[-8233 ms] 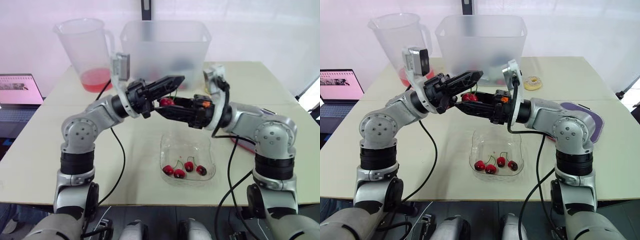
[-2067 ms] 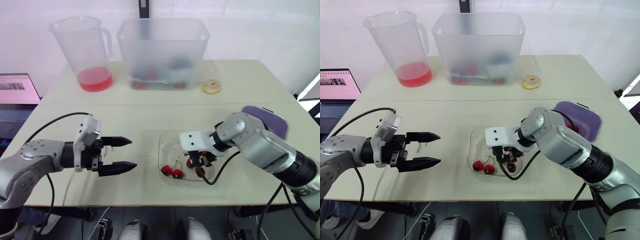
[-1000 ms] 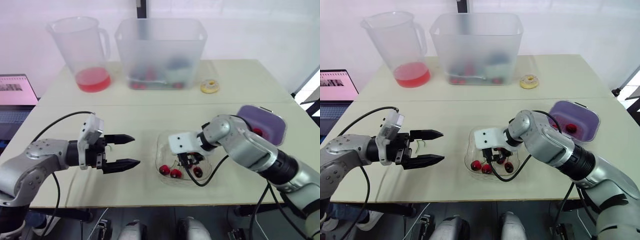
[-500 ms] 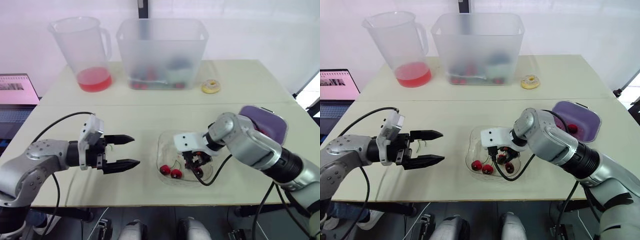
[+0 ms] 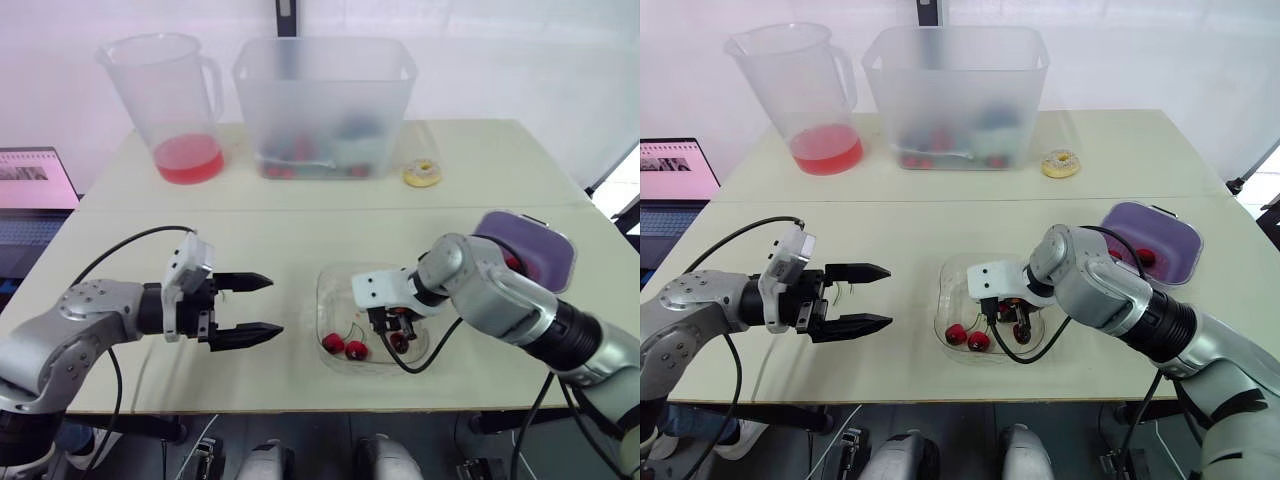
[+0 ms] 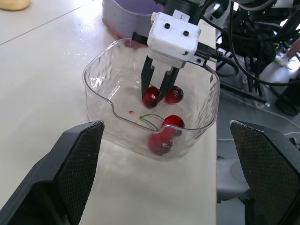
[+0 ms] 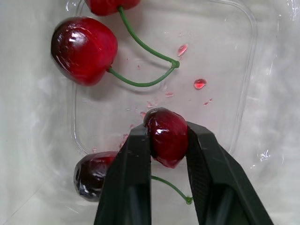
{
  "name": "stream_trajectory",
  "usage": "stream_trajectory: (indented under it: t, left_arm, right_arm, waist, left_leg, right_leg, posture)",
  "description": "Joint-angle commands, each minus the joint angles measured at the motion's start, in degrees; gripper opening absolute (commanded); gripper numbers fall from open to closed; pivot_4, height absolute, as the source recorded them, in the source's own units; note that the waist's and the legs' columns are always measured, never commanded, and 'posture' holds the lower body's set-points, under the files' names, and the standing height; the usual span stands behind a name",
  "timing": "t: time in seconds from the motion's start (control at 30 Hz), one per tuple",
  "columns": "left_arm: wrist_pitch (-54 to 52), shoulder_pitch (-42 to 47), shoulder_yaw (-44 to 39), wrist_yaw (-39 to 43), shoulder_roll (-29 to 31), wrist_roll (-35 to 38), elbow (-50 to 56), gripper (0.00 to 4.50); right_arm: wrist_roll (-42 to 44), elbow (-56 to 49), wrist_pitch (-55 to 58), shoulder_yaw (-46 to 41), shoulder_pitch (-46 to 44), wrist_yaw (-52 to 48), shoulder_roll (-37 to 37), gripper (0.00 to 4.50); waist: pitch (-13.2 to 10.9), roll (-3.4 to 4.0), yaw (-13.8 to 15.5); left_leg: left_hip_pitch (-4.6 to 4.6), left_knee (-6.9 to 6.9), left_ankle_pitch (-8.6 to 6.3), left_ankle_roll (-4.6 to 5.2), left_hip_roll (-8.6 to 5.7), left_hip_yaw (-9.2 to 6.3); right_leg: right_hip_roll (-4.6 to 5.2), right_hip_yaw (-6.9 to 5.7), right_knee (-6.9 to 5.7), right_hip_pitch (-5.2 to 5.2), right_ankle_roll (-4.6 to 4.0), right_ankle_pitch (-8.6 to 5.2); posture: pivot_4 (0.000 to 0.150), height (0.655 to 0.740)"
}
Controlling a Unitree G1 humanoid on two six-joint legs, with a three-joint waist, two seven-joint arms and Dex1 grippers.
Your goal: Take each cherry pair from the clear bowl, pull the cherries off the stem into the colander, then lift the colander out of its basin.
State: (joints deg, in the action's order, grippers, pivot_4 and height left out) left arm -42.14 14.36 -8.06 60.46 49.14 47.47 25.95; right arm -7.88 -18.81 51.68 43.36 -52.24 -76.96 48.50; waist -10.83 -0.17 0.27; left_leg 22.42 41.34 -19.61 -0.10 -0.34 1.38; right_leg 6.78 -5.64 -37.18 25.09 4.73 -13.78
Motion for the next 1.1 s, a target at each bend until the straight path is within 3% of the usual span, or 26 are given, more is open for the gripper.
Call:
stream_trajectory:
  t: [0.03, 0.33, 0.43, 0.7, 0.87, 1.1]
  left_arm:
    - [0.9, 0.7, -0.2, 0.2, 0.2, -0.1, 0.8, 4.50]
    - [1.4, 1.1, 0.3, 0.1, -0.2, -0.8, 0.6, 4.50]
    - [1.7, 1.1, 0.3, -0.2, -0.5, -1.1, 0.8, 4.50]
    - [2.6, 1.9, 0.9, -0.7, -2.2, -1.4, 0.2, 4.50]
    - [2.4, 5.0, 1.6, -0.6, -3.7, -1.4, -1.5, 4.50]
    - [3.1, 7.0, 2.5, 1.1, -4.3, -1.8, -3.7, 4.50]
  right_arm:
    - [-1.7, 0.7, -6.5, -1.5, -2.6, 1.0, -1.3, 0.61]
    - [-5.5, 9.1, -31.8, -1.2, -5.9, 0.3, -6.1, 0.61]
    - [-6.4, 11.1, -30.7, -2.3, -6.0, -0.6, -7.2, 0.61]
    - [-5.1, 8.4, -30.7, -6.9, -5.6, -4.1, -5.9, 4.25]
    - [1.1, 1.4, -17.5, -12.9, -2.8, -8.0, -3.3, 4.41]
    - [5.8, -7.1, 3.4, -16.4, 3.1, -5.1, -0.1, 4.41]
  waist:
    - [0.0, 0.00, 0.0]
    - [0.0, 0.00, -0.2]
    - [0.0, 0.00, -0.2]
    - [0.0, 0.01, -0.2]
    - [0.0, -0.01, 0.2]
    - [0.0, -0.01, 0.3]
  left_leg:
    - [0.00, 0.00, 0.00, 0.00, 0.00, 0.00]
    - [0.00, 0.00, 0.00, 0.00, 0.00, 0.01]
    - [0.00, 0.02, 0.00, 0.00, 0.00, 0.02]
    - [0.00, 0.01, 0.00, 0.00, 0.01, 0.01]
    - [0.01, 0.05, 0.00, 0.00, 0.00, -0.02]
    - [0.00, 0.06, 0.00, 0.00, 0.00, -0.04]
  right_leg:
    - [0.00, 0.00, 0.00, 0.00, 0.00, 0.00]
    - [-0.01, 0.00, 0.00, 0.00, 0.00, 0.00]
    - [-0.01, 0.00, -0.01, 0.00, 0.00, 0.00]
    - [-0.01, -0.01, -0.01, 0.00, 0.00, 0.00]
    - [-0.01, -0.02, -0.01, -0.04, 0.00, 0.00]
    - [0.00, -0.04, -0.01, -0.06, 0.00, 0.00]
  posture:
    - [0.150, 0.6886]
    - [0.150, 0.6886]
    - [0.150, 0.6886]
    - [0.150, 0.6886]
    - [0.150, 0.6886]
    - [0.150, 0.6886]
